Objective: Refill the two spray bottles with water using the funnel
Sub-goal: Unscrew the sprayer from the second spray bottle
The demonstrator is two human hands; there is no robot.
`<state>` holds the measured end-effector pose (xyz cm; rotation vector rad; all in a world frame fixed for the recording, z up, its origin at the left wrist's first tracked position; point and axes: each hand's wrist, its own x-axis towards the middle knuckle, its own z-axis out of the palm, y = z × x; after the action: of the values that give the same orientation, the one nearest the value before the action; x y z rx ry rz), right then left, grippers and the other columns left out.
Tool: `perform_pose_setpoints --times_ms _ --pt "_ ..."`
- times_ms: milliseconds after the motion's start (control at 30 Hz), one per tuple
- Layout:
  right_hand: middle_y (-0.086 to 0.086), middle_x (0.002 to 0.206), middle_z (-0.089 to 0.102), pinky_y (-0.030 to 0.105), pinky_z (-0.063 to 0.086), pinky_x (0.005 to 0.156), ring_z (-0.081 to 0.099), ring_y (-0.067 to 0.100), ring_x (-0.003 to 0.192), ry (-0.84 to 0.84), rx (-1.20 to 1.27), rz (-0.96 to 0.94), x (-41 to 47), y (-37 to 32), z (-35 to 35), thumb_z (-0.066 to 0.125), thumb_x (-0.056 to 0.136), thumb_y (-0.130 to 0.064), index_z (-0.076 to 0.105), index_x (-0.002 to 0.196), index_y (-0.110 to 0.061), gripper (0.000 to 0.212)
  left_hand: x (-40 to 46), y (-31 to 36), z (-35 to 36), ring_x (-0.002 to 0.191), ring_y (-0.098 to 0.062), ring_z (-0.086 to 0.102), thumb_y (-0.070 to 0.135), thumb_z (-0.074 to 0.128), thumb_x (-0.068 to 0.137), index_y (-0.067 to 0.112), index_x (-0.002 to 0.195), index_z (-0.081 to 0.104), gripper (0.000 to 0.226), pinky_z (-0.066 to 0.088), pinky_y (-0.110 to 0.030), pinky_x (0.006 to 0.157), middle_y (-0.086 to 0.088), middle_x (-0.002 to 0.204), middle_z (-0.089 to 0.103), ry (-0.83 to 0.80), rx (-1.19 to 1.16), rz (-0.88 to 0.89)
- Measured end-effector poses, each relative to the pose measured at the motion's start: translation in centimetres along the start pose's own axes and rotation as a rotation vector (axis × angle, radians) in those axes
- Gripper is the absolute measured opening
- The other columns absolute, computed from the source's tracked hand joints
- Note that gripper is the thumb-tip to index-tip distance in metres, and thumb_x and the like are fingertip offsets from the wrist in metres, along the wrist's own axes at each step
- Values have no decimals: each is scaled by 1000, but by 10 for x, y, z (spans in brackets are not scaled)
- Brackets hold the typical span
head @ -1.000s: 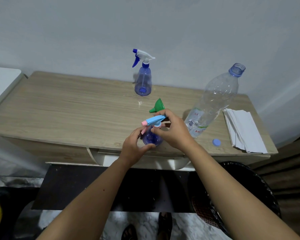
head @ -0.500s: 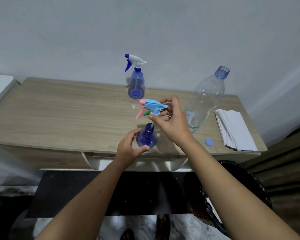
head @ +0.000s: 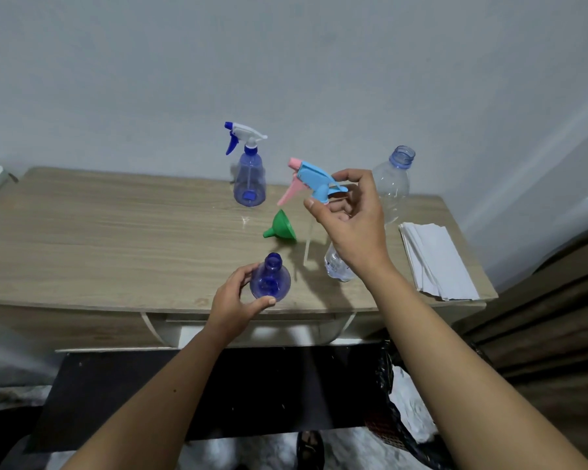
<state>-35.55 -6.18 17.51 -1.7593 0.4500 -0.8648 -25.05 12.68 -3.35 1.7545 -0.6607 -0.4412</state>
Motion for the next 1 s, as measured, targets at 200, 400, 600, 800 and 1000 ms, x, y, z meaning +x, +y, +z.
perform_pose_setpoints --times_ms 200,400,600,800,1000 --pt "-17 68 55 18 46 63 49 -1 52 -31 -92 204 -29 66 -5 88 82 -10 60 116 -16 44 1 6 0 126 -9 65 44 97 60 53 128 60 78 53 -47 111 16 134 69 -4 1 -18" --pt "-12 75 63 14 46 64 58 -6 55 14 -197 365 -55 114 1 86 84 -15 62 116 -24 40 0 8 1 127 -6 64 48 96 56 40 135 59 88 53 -43 111 15 135 68 -5 -27 -60" --pt "-6 85 64 24 44 68 59 9 75 -18 -384 460 -61 138 10 78 87 -27 64 126 -27 42 0 8 3 129 -8 63 33 100 64 36 136 57 84 52 -44 113 11 137 68 11 19 -47" --pt "5 109 69 41 50 93 63 27 106 -23 -534 479 -62 161 18 78 88 -33 62 136 -14 54 0 8 0 127 -6 65 34 97 68 35 137 57 79 54 -45 110 12 136 69 23 78 20" --pt "6 127 65 42 45 106 55 27 122 -14 -528 490 -61 164 23 79 89 -36 55 143 -15 63 2 5 -3 126 -9 66 42 94 69 24 140 59 80 55 -46 108 9 137 69 42 81 25"
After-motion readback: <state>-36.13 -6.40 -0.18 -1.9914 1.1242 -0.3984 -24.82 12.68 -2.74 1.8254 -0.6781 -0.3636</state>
